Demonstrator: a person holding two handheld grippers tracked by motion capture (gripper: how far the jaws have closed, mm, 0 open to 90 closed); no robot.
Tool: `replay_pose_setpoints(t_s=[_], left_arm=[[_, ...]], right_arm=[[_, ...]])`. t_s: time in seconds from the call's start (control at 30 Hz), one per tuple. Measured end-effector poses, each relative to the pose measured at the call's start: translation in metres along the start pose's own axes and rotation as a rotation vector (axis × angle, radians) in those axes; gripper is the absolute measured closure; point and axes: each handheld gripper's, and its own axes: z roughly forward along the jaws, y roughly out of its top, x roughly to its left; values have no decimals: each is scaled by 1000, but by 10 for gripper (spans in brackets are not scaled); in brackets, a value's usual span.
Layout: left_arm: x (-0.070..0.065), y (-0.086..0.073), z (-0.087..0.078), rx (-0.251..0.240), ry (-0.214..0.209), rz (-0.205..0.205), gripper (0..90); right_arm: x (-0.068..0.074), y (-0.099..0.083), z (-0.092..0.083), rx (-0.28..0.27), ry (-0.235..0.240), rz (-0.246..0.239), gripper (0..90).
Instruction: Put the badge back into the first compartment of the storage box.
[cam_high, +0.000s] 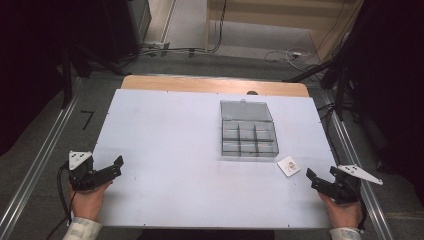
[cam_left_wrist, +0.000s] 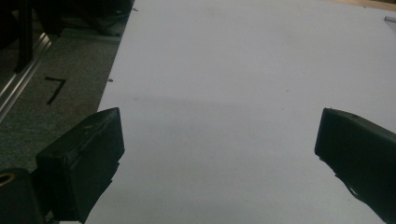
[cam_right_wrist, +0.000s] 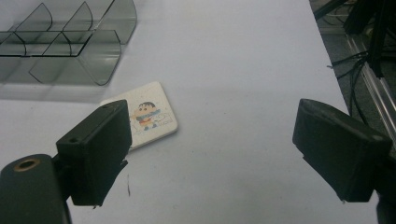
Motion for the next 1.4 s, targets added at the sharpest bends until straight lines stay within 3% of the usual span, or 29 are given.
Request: replay_pose_setpoints(t_s=[0.7, 1.4], left_arm=[[-3, -2, 3, 17, -1, 7, 15], [-3, -2, 4, 20, 2, 6, 16]], right_arm=[[18, 5, 14, 23, 52, -50, 103], [27, 9, 27, 42, 69, -70, 103]])
